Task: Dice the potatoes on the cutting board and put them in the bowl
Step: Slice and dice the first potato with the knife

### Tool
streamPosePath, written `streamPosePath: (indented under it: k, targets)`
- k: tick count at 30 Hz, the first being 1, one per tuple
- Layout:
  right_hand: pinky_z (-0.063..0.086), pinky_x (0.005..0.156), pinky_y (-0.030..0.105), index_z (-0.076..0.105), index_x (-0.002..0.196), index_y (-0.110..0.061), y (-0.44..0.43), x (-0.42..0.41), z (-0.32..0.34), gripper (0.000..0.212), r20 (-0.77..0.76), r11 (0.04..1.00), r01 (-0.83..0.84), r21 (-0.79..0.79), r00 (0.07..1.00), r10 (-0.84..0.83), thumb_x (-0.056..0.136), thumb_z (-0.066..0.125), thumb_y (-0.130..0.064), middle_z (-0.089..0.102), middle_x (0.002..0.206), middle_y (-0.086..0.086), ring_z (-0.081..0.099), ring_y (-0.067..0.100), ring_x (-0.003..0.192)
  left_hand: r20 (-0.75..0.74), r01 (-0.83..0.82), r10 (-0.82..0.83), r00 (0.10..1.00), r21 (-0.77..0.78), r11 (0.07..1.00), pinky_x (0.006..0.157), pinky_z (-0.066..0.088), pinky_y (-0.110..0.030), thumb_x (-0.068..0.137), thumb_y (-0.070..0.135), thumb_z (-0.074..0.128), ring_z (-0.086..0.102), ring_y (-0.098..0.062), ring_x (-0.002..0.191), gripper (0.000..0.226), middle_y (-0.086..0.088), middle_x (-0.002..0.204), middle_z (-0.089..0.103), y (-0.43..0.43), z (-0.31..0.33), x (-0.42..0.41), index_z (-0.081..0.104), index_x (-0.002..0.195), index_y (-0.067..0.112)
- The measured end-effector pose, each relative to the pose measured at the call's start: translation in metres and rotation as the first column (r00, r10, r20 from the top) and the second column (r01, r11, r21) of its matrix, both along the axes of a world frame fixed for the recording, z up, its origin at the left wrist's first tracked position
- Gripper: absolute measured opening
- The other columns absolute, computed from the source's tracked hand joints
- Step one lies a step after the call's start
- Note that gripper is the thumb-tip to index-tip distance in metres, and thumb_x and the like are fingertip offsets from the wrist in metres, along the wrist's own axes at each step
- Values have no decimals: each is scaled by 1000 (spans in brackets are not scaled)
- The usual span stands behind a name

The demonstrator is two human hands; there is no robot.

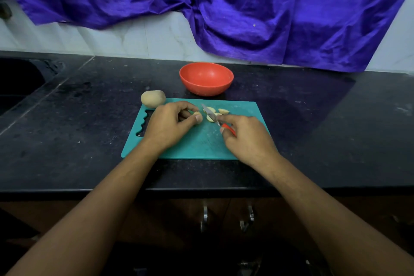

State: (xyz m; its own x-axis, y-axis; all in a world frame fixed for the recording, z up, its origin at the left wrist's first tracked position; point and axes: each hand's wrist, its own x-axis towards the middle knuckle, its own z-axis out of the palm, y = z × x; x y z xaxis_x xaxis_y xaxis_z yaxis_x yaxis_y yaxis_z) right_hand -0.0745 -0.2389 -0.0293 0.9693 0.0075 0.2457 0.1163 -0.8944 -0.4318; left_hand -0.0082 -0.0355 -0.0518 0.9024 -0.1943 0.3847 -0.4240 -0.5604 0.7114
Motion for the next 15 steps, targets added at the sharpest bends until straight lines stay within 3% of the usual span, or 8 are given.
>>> streamPosePath:
  k: [4,8,11,15]
  targets:
    - [45,63,30,63,136,-40,1,-1,1,40,-3,1000,1,-14,1000,-1,98,56,-31,74,106,-2,54,10,63,-19,14,-12,1000,57,998,82,58,-33,92,32,71,69,3,77,14,19,78,75,0,1,-1,77,104,29]
    - [56,75,36,63,137,-39,2,-2,1,40,0,1000,-3,-18,1000,3,98,56,-32,73,119,-2,66,19,83,17,-41,39,999,129,991,77,58,-35,92,33,69,66,-1,77,12,19,82,74,0,2,0,79,98,32]
    - [55,73,35,62,137,-41,3,-3,2,41,6,999,-1,-32,1000,1,98,56,-32,74,115,-1,66,20,83,39,-54,49,998,155,986,77,57,-34,92,31,70,63,1,77,14,18,84,72,-1,2,0,78,103,31]
    - [56,75,36,63,136,-42,3,-5,3,40,10,1000,-12,-22,1000,12,98,56,-31,74,115,-2,68,22,91,39,-38,32,999,177,983,79,56,-34,88,42,76,65,0,84,12,18,94,73,3,1,-2,78,95,33]
